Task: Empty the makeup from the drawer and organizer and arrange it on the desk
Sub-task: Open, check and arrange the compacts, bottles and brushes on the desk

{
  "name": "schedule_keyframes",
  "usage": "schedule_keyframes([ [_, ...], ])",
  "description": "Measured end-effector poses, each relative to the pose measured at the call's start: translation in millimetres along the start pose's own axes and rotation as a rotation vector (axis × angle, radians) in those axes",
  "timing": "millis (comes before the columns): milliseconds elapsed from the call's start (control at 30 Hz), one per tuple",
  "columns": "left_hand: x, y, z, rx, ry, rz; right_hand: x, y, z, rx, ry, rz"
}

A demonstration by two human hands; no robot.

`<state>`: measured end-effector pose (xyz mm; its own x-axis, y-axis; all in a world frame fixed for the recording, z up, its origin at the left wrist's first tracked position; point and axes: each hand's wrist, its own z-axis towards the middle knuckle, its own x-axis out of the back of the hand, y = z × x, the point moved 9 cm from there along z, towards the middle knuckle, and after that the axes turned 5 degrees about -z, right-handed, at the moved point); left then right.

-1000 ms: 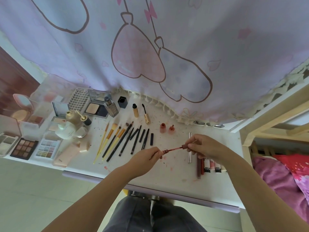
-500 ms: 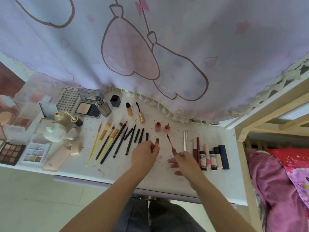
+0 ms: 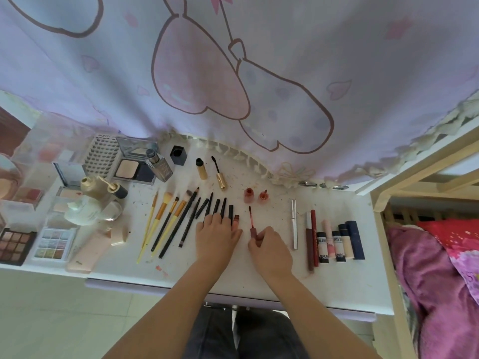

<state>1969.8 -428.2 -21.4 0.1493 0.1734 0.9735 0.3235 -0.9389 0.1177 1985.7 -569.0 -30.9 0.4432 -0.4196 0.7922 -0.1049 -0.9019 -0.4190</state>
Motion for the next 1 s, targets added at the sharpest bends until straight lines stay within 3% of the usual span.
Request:
schedule_keyframes([
  [233,1.4,-1.7,-7.4,-0.037,0.013,-0.002,-3.7,-7.5,4.1,0.056,0.003,-0.034],
  [400,25.6,11.4,-6.9,-0.137,0.227,-0.161,26.2,-1.2,6.3,0.068,0.033,0.056],
  [467,34.8,33.9,-6.8,-0.241,0.243,-0.239,61.2,9.5,17.7,0.077,0.093,0.043],
  [567,28.7,87.0,-7.4,-0.383,0.100,-0.266,98.8,25.4,46.6,0.063,0.125,-0.069],
  [700,-1.9,133.5,7.3,-0.326,-0.123,-0.143,93.4,24.8,84.4,0.050,0.027,-0.237],
  [867,-21.1,139.9,16.4,-0.241,-0.179,-0.093,75.2,14.7,97.7,0.060,-0.046,-0.312],
  [1000,-19.6,126.2,10.6,-0.201,-0.180,-0.164,75.4,9.5,95.4,0.069,-0.113,-0.227],
])
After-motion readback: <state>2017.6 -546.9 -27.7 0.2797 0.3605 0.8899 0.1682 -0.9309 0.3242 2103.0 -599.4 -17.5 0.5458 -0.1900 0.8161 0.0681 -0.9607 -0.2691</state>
